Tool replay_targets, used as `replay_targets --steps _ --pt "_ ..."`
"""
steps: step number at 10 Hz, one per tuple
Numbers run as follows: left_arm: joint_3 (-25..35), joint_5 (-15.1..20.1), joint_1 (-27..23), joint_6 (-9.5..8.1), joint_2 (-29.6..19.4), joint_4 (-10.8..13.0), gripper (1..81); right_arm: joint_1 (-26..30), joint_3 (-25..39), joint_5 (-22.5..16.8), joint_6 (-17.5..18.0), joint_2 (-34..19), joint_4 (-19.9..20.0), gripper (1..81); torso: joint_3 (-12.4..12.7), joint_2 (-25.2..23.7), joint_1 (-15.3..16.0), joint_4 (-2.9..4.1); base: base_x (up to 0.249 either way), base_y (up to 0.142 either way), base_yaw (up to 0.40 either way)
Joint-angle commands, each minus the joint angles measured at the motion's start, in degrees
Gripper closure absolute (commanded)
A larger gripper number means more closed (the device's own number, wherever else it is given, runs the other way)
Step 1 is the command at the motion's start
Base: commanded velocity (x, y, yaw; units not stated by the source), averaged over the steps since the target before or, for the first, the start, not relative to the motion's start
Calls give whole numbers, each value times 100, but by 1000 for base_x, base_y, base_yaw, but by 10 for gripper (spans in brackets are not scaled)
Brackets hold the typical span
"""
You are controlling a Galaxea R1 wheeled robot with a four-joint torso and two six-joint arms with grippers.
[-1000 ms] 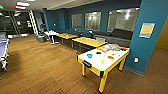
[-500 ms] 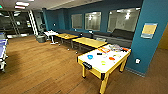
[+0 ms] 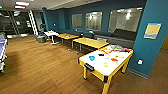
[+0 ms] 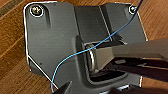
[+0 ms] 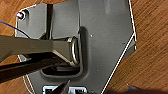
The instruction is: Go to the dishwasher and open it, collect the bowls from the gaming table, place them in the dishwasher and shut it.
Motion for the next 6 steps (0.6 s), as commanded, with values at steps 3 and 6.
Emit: replay_targets --steps 3,6 --pt "14 285 -236 8 0 4 10 262 9 -318 -22 -7 -34 10 -2 0 1 0 139 73 0" --pt "14 285 -235 8 8 4 10 263 17 -318 -22 -7 -34 10 -2 0 1 0 162 73 0"
